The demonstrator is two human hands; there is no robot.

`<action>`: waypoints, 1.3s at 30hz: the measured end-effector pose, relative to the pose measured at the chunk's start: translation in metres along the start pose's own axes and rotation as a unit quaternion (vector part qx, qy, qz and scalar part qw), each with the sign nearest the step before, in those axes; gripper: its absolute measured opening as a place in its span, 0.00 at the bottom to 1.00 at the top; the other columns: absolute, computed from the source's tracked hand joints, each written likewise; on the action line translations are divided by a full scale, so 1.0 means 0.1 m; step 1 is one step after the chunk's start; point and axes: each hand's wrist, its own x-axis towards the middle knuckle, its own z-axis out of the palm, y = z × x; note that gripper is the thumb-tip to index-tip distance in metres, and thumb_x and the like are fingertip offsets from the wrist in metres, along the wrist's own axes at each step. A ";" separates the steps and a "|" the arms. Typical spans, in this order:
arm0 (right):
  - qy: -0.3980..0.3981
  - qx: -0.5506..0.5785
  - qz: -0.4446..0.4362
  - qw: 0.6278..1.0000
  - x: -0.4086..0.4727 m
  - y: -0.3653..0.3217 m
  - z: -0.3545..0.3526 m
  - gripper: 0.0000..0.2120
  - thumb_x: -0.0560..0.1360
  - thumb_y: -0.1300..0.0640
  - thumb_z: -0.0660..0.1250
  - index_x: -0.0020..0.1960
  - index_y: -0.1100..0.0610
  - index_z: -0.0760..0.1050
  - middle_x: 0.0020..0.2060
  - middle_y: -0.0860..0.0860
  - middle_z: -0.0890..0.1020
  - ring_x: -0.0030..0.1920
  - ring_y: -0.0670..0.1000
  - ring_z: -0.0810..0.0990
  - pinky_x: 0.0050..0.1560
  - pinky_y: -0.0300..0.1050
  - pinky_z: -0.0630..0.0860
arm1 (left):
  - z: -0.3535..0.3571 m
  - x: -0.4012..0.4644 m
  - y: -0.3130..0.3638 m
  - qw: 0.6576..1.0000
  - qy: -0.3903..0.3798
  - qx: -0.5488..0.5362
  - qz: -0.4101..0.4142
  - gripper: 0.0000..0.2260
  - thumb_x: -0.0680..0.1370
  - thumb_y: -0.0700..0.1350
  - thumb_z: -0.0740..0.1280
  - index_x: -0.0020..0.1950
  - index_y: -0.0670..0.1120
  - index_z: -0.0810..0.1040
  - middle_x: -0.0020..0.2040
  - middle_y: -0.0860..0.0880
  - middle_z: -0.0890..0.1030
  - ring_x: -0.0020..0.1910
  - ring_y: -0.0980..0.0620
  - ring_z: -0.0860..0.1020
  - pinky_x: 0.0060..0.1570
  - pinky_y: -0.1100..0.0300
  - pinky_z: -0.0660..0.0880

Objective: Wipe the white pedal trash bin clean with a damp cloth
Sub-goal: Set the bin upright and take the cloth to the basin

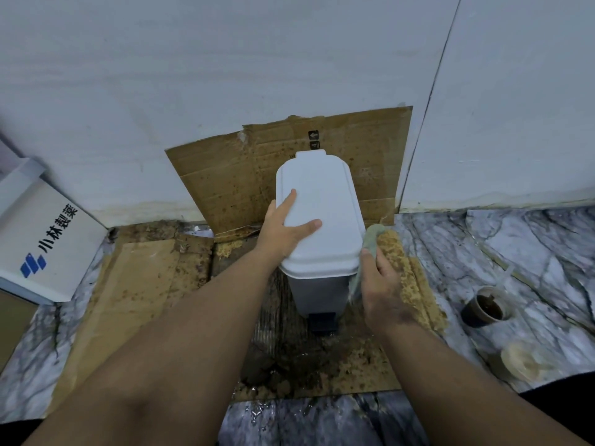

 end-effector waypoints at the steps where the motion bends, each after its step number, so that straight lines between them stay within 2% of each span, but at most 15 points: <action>1: 0.000 -0.011 0.001 1.000 0.01 0.00 -0.01 0.20 0.82 0.48 0.62 0.73 0.48 0.72 0.55 0.45 0.85 0.58 0.51 0.83 0.59 0.52 0.80 | 0.00 -0.01 0.02 1.000 0.012 0.023 0.000 0.44 0.71 0.67 0.73 0.81 0.61 0.56 0.79 0.52 0.59 0.75 0.47 0.63 0.69 0.50 0.66; 5: -0.010 -0.078 -0.001 0.997 -0.05 -0.07 -0.11 0.23 0.79 0.44 0.65 0.73 0.45 0.71 0.60 0.41 0.82 0.61 0.47 0.80 0.63 0.48 0.78 | 0.01 -0.19 0.12 0.995 0.063 0.070 -0.035 0.47 0.68 0.72 0.71 0.81 0.55 0.59 0.75 0.53 0.70 0.72 0.48 0.70 0.68 0.47 0.71; 8: -0.044 -0.112 0.033 0.992 -0.18 -0.25 -0.23 0.20 0.78 0.47 0.68 0.69 0.46 0.75 0.55 0.43 0.83 0.54 0.47 0.82 0.57 0.47 0.80 | 0.03 -0.37 0.21 0.993 0.062 0.069 -0.069 0.37 0.69 0.71 0.71 0.71 0.51 0.69 0.65 0.53 0.78 0.63 0.48 0.77 0.58 0.48 0.78; 10: -0.059 -0.140 0.061 0.987 -0.29 -0.41 -0.33 0.07 0.78 0.50 0.69 0.55 0.45 0.82 0.50 0.47 0.85 0.48 0.49 0.84 0.53 0.52 0.83 | 0.06 -0.56 0.23 0.992 0.050 0.081 -0.086 0.41 0.69 0.71 0.70 0.73 0.48 0.66 0.67 0.51 0.76 0.64 0.47 0.76 0.58 0.48 0.77; 12: -0.057 -0.177 0.056 0.981 -0.36 -0.53 -0.44 0.05 0.77 0.51 0.69 0.44 0.46 0.83 0.45 0.52 0.86 0.45 0.53 0.84 0.51 0.59 0.82 | 0.10 -0.77 0.24 0.988 0.040 0.106 -0.101 0.46 0.67 0.73 0.69 0.76 0.47 0.63 0.70 0.49 0.73 0.66 0.45 0.75 0.60 0.47 0.77; 16: -0.049 -0.276 -0.006 0.960 -0.39 -1.00 -0.66 0.13 0.78 0.52 0.69 0.57 0.60 0.82 0.44 0.57 0.80 0.46 0.51 0.77 0.56 0.51 0.76 | 0.13 -1.09 0.53 0.975 0.040 0.202 -0.084 0.51 0.66 0.76 0.65 0.79 0.47 0.58 0.77 0.45 0.63 0.74 0.41 0.67 0.67 0.42 0.73; 19: -0.036 -0.320 -0.056 0.945 -0.25 -1.54 -0.89 0.19 0.75 0.47 0.71 0.62 0.55 0.81 0.54 0.53 0.83 0.53 0.52 0.81 0.58 0.47 0.77 | 0.17 -1.21 1.03 0.969 0.021 0.247 0.002 0.46 0.74 0.71 0.65 0.82 0.46 0.54 0.82 0.46 0.58 0.79 0.42 0.60 0.74 0.44 0.64; 22: -0.014 -0.345 -0.108 0.932 -0.15 -2.11 -1.26 0.22 0.74 0.45 0.72 0.65 0.54 0.80 0.59 0.54 0.82 0.58 0.54 0.81 0.62 0.51 0.77 | 0.34 -1.25 1.57 0.963 0.006 0.254 0.090 0.39 0.77 0.66 0.65 0.81 0.48 0.58 0.81 0.47 0.61 0.78 0.44 0.62 0.73 0.47 0.64; 24: 0.002 -0.353 -0.130 0.927 -0.21 -2.46 -1.57 0.21 0.75 0.47 0.72 0.65 0.54 0.79 0.55 0.54 0.84 0.50 0.51 0.83 0.52 0.42 0.81 | 0.56 -1.31 1.93 0.956 -0.021 0.259 0.135 0.36 0.78 0.65 0.66 0.80 0.47 0.62 0.79 0.47 0.65 0.76 0.45 0.66 0.70 0.49 0.67; 26: 0.026 -0.370 -0.146 0.917 -0.34 -2.66 -1.92 0.17 0.76 0.48 0.70 0.61 0.54 0.80 0.48 0.53 0.85 0.40 0.44 0.82 0.35 0.28 0.75 | 0.86 -1.38 2.22 0.947 -0.055 0.268 0.168 0.35 0.78 0.64 0.67 0.78 0.46 0.64 0.78 0.46 0.67 0.74 0.45 0.68 0.68 0.50 0.68; 27: 0.044 -0.372 -0.149 0.915 -0.38 -2.70 -2.10 0.15 0.77 0.48 0.69 0.59 0.55 0.81 0.45 0.51 0.84 0.38 0.43 0.80 0.33 0.26 0.72 | 1.03 -1.42 2.35 0.941 -0.073 0.275 0.184 0.35 0.77 0.64 0.67 0.78 0.46 0.65 0.77 0.46 0.68 0.73 0.45 0.69 0.68 0.50 0.69; 29: 0.076 -0.387 -0.133 0.909 -0.47 -2.66 -2.43 0.16 0.77 0.47 0.67 0.60 0.54 0.80 0.44 0.49 0.80 0.42 0.47 0.78 0.44 0.30 0.72 | 1.39 -1.48 2.53 0.924 -0.118 0.296 0.213 0.34 0.77 0.64 0.66 0.77 0.47 0.66 0.76 0.46 0.70 0.72 0.46 0.71 0.66 0.52 0.70; 32: 0.109 -0.403 -0.115 0.901 -0.54 -2.36 -2.91 0.21 0.74 0.46 0.71 0.65 0.53 0.79 0.55 0.51 0.83 0.56 0.51 0.81 0.60 0.44 0.76 | 1.93 -1.58 2.68 0.888 -0.195 0.341 0.240 0.30 0.78 0.64 0.65 0.74 0.48 0.69 0.73 0.47 0.73 0.68 0.47 0.73 0.61 0.53 0.71; 35: 0.133 -0.429 -0.060 0.891 -0.70 -1.93 -3.48 0.25 0.74 0.46 0.71 0.69 0.53 0.76 0.63 0.52 0.80 0.61 0.52 0.79 0.60 0.41 0.75 | 2.59 -1.74 2.70 0.839 -0.287 0.390 0.249 0.29 0.79 0.63 0.66 0.74 0.48 0.69 0.73 0.47 0.72 0.68 0.47 0.73 0.62 0.54 0.71; 39: 0.165 -0.425 0.032 0.890 -0.92 -1.26 -4.14 0.26 0.75 0.45 0.70 0.71 0.52 0.74 0.66 0.53 0.78 0.61 0.54 0.80 0.58 0.42 0.75 | 3.40 -1.96 2.49 0.780 -0.385 0.436 0.229 0.30 0.80 0.63 0.65 0.75 0.47 0.67 0.74 0.45 0.71 0.68 0.45 0.73 0.58 0.55 0.71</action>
